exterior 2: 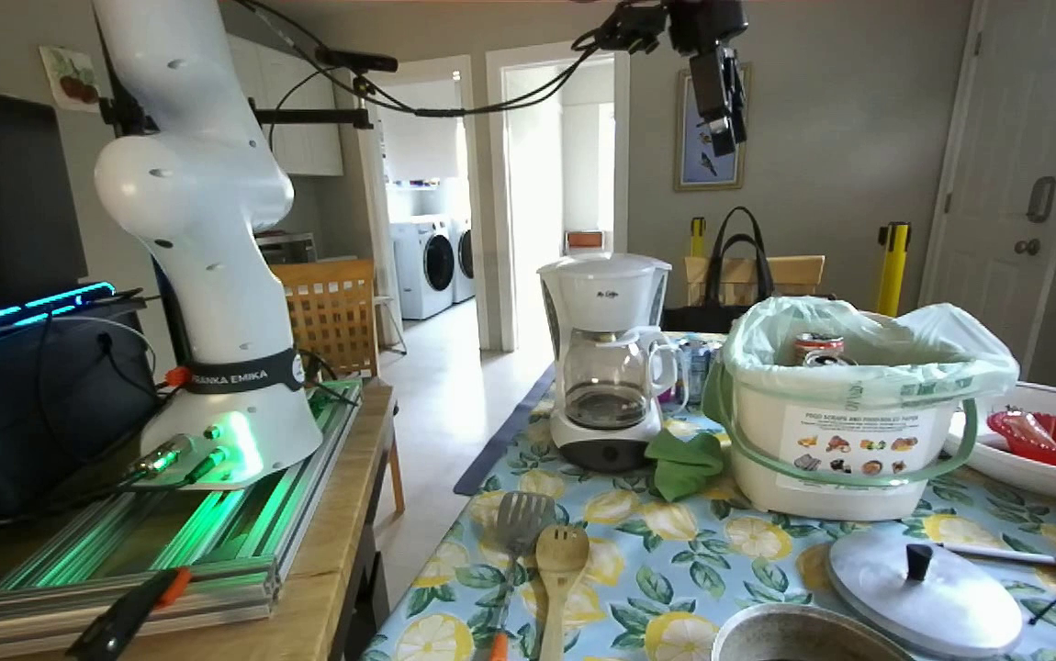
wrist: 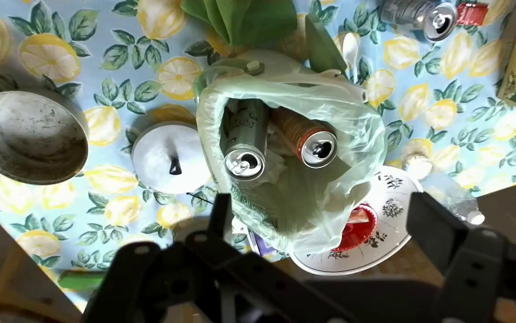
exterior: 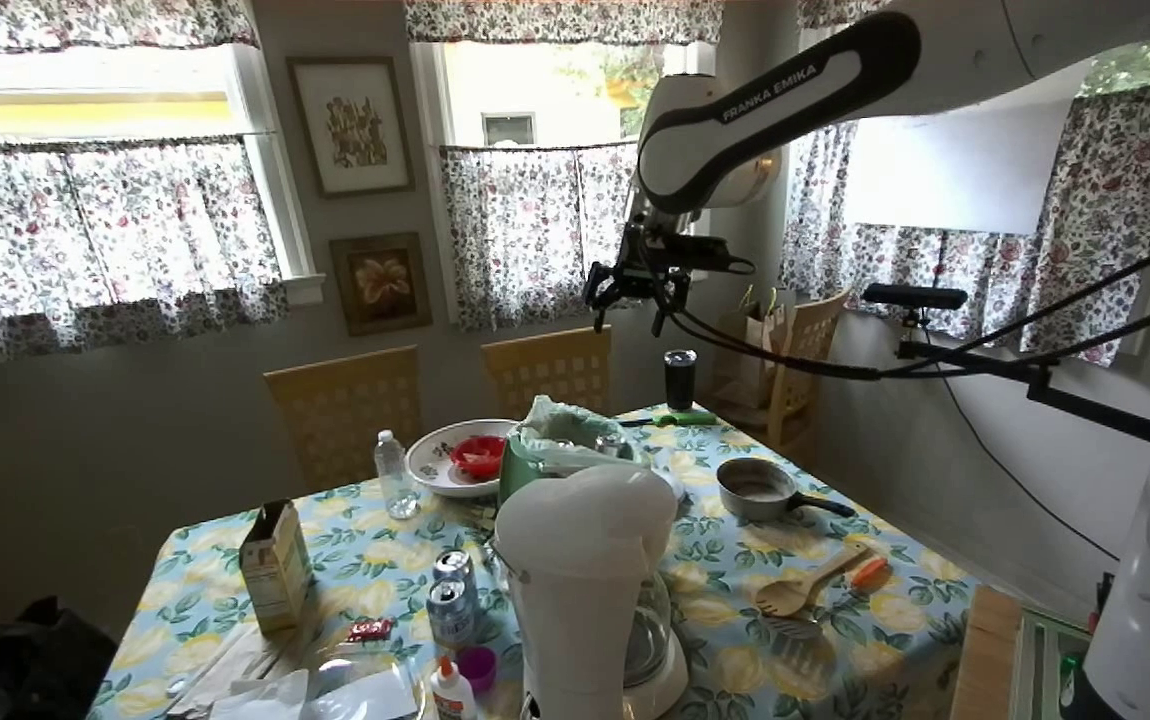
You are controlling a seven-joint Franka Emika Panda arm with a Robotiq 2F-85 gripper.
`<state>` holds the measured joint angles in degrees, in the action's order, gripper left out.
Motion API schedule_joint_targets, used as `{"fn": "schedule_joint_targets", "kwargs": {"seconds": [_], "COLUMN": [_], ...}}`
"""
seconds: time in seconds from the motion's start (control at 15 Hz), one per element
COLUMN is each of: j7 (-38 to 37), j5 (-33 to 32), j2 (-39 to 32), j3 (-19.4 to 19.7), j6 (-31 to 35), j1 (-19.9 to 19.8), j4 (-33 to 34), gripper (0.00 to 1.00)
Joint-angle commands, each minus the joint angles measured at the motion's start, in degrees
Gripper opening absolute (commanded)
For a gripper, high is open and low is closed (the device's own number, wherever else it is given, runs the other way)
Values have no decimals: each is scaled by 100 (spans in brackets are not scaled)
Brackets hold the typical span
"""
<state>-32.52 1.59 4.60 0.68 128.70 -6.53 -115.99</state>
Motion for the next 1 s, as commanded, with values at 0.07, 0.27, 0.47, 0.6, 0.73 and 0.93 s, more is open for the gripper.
{"fn": "schedule_joint_targets", "kwargs": {"seconds": [0.07,0.27,0.47,0.6,0.73,0.93], "j7": [537,1266,2157,1952,2007,1723], "j5": [215,52,-96,-4,-2,-63], "j2": [-579,-928,-1171,-990,-1041,-1077], "j3": [157,225,284,314,332,350], "j6": [51,-41,-131,0,0,-45], "j1": [75,59,45,81,77,97], "j4": [347,607,846,582,613,647], "gripper": [100,100,100,100,100,100]}}
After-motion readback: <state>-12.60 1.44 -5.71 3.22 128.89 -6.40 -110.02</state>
